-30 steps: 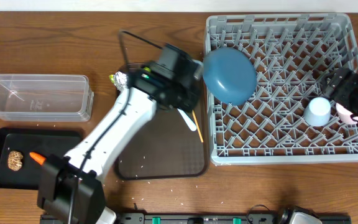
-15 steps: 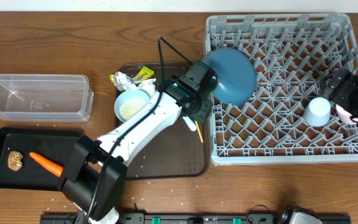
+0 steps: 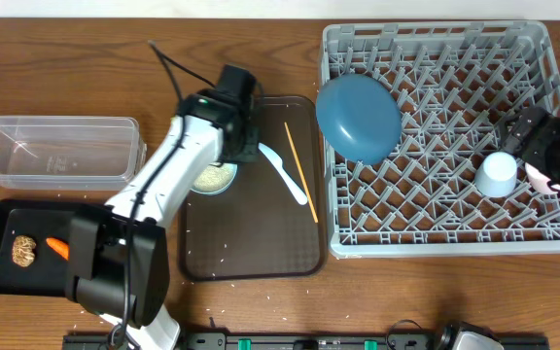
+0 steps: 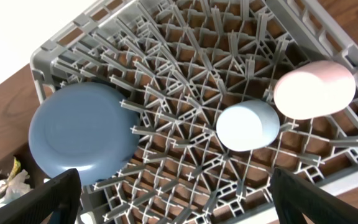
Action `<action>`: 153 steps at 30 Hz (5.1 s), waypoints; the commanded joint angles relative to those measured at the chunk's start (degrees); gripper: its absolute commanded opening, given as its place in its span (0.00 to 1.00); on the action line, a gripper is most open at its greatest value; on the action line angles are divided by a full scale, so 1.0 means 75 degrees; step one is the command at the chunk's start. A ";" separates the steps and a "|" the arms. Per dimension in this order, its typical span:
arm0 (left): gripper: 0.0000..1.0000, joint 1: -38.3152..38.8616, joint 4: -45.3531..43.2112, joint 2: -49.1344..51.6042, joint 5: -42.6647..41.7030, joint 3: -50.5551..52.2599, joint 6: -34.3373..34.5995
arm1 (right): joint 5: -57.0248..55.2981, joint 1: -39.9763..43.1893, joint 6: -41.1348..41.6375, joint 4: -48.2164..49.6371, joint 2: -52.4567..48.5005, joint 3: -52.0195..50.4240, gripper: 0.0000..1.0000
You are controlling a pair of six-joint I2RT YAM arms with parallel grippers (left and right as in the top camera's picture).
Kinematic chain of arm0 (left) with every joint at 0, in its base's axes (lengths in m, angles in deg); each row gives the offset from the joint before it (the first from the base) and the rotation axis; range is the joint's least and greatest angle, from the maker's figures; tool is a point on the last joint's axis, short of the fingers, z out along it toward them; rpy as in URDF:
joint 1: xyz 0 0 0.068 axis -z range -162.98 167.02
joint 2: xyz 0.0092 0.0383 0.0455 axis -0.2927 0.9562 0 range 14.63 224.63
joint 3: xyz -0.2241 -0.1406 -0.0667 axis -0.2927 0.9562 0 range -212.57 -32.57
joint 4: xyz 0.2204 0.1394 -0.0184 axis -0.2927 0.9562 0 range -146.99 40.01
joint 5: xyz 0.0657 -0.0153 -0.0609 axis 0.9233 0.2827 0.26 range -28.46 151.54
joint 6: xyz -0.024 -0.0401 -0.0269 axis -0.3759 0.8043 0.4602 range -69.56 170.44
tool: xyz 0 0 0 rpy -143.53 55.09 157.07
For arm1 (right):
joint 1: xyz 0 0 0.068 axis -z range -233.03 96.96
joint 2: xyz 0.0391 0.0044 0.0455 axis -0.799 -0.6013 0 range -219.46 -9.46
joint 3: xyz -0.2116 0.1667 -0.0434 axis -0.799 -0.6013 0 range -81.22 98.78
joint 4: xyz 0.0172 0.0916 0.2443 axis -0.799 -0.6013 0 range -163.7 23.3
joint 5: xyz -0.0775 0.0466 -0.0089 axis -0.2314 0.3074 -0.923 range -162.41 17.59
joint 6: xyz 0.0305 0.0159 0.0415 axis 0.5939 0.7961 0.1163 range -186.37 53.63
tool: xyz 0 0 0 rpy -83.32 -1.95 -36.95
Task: Sort waste into correct bins and load items into the dishwasher rack
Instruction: 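Move the left gripper to the tissue on the brown tray and grasp it, then carry the tissue left and drop it into the clear plastic bin, then grasp the foil and yellow snack wrapper with the left gripper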
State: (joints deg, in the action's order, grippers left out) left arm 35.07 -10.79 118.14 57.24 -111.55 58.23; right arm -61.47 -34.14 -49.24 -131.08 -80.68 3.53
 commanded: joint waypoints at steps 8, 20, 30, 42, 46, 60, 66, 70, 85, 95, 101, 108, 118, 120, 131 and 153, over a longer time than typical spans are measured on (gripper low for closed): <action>0.15 0.0408 -0.0612 -0.0096 -0.0833 0.0571 0.0603 | 0.0067 0.0020 -0.0119 0.0061 -0.0009 0.0026 0.91; 0.16 0.0420 -0.0968 -0.0143 -0.0825 0.0831 0.1463 | 0.0595 -0.0845 -0.1422 0.0184 -0.0009 0.0026 0.91; 0.25 -0.0589 -0.1478 -0.0472 0.0463 0.0828 0.1145 | 0.0085 -0.1145 -0.1119 0.0297 -0.0017 0.0026 0.94; 0.56 -0.1565 -0.2728 0.0026 0.0469 0.0831 -0.0213 | 0.0178 -0.1145 -0.1003 0.0149 -0.0618 0.0026 0.94; 0.56 -0.1670 -0.2527 0.0131 0.0466 0.0831 -0.0210 | 0.0178 -0.1145 -0.1000 0.0117 -0.0761 0.0026 0.94; 0.27 -0.1667 -0.2206 0.0460 -0.0090 0.0836 -0.0204 | 0.0175 -0.1145 -0.1000 0.0044 -0.0772 0.0026 0.94; 0.06 -0.1667 -0.2445 0.0070 -0.0087 0.0702 -0.0204 | 0.0175 -0.1145 -0.1003 0.0041 -0.0772 0.0026 0.95; 0.06 -0.1667 -0.2305 -0.0533 -0.0087 0.0627 -0.0204 | 0.0175 -0.1145 -0.1000 0.0044 -0.0772 0.0026 0.95; 0.06 -0.1955 -0.0481 -0.3048 0.2672 0.0627 -0.0195 | 0.0175 -0.1145 -0.1000 0.0178 -0.0772 0.0026 0.95; 0.06 -0.4246 -0.1734 -0.2346 0.3086 0.0635 0.0341 | 0.0178 -0.1145 -0.0970 0.0178 -0.0772 0.0026 0.95; 0.41 -0.4590 -0.2122 -0.1676 0.1705 0.0635 0.0035 | 0.0178 -0.1145 -0.0970 0.0160 -0.0772 0.0026 0.96; 0.75 -0.3858 -0.2101 -0.2063 0.0294 0.0632 -0.0041 | 0.0178 -0.1145 -0.0863 0.0154 -0.0772 0.0026 0.96; 0.75 -0.2809 -0.3383 -0.0784 -0.0347 0.0670 -0.1778 | 0.0178 -0.1145 -0.0860 0.0152 -0.0772 0.0026 0.96; 0.74 -0.2809 -0.3692 -0.0350 -0.0408 0.0670 -0.1778 | 0.0178 -0.1145 -0.0860 0.0140 -0.0772 0.0026 0.96; 0.60 -0.2809 -0.4060 0.0729 -0.1314 0.0670 -0.1813 | 0.0178 -0.1145 -0.0863 0.0087 -0.0772 0.0026 0.96; 0.06 -0.2815 -0.3267 -0.0749 -0.1652 0.0656 -0.1460 | 0.0175 -0.1145 -0.0924 -0.0219 -0.0772 0.0026 0.97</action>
State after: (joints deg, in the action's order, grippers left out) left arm 14.13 -37.44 120.65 45.90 -105.76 46.08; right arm -60.29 -42.14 -56.32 -132.61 -86.45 3.51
